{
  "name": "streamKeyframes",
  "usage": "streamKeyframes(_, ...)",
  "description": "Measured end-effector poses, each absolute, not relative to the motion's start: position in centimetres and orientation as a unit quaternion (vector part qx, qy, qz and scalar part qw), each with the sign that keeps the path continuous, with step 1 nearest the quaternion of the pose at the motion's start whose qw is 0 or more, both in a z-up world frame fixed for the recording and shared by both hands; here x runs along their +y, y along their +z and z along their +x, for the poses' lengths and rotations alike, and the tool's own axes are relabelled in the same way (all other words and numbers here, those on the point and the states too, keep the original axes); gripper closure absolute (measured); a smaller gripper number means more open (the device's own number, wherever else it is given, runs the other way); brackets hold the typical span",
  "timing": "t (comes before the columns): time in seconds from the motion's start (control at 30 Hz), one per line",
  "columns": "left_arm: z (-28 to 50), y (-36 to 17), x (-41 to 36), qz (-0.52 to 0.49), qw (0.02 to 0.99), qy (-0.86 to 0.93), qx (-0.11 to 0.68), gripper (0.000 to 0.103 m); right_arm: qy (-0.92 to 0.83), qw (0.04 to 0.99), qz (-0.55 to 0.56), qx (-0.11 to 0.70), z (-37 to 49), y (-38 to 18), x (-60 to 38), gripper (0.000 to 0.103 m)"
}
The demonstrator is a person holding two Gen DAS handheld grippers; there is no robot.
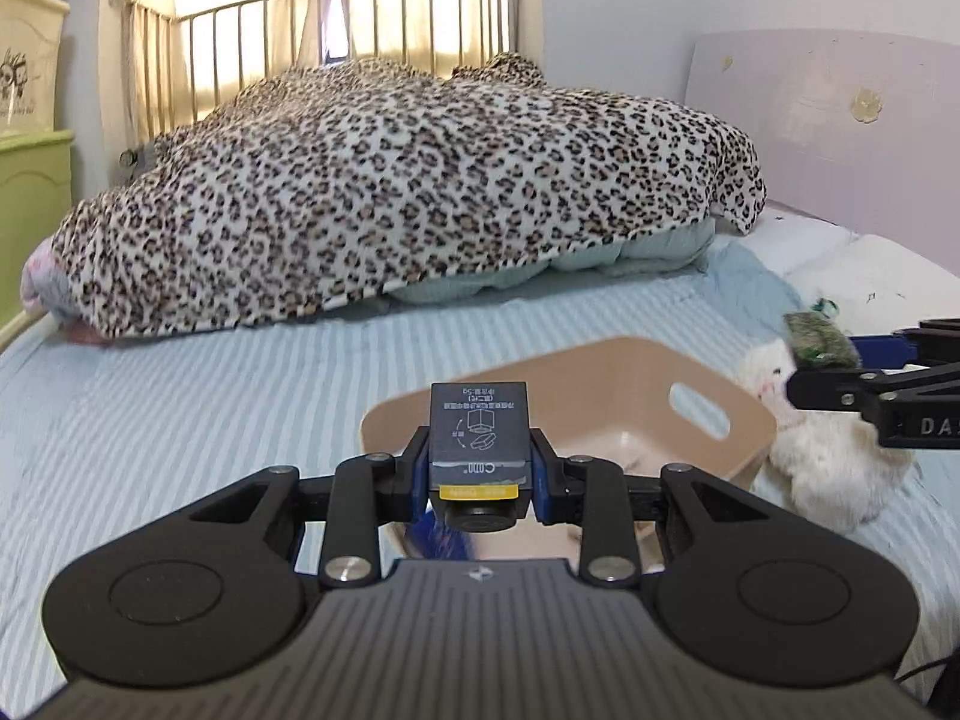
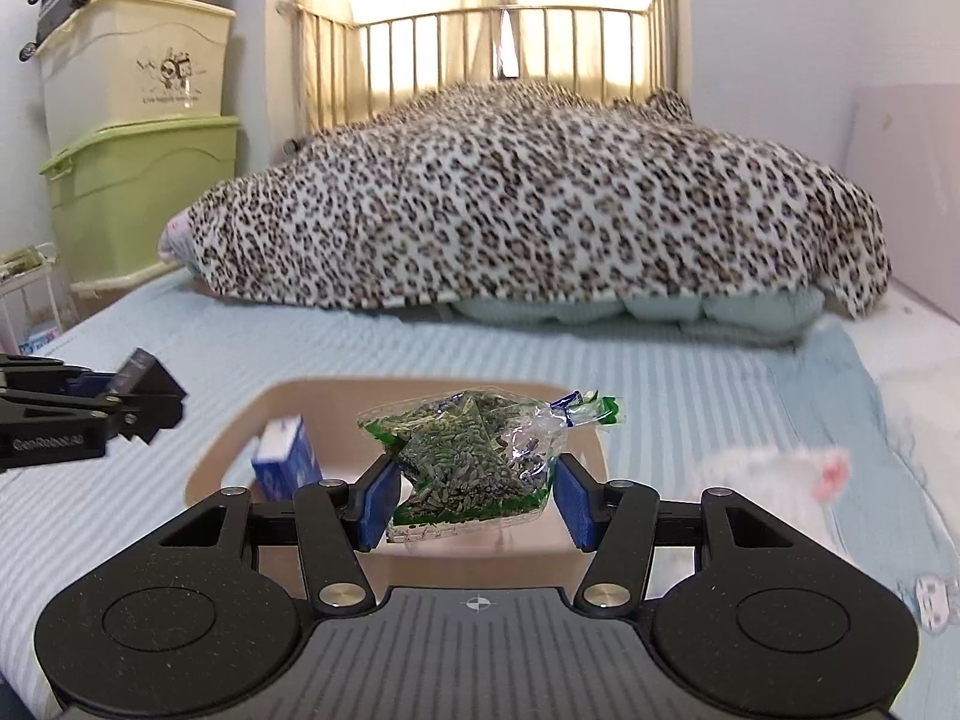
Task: Organize objects
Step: 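Lower the battery box and herb bag into the basket and open both tools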
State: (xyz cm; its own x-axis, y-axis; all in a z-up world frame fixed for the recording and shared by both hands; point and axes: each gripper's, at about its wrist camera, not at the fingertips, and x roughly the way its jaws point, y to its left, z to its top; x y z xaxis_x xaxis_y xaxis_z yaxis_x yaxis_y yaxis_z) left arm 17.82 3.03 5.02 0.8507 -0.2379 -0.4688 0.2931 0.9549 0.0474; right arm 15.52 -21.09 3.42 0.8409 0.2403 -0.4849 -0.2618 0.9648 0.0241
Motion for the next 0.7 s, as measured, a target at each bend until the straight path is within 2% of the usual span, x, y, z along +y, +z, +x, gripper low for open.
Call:
streamKeyframes(0.27,21.9,3.2,-0.6,0.089,0.951,-0.137,0.263,0.069,0.133,0.958,-0.041,0.249,19.3,2.1,-18.3,0.05)
streamKeyframes(0.7,25.6,-3.0,-1.6,0.111,0.917,-0.112,0.367,0.069,0.136,0.934,-0.047,0.327,22.4,-3.7,-16.7,0.047)
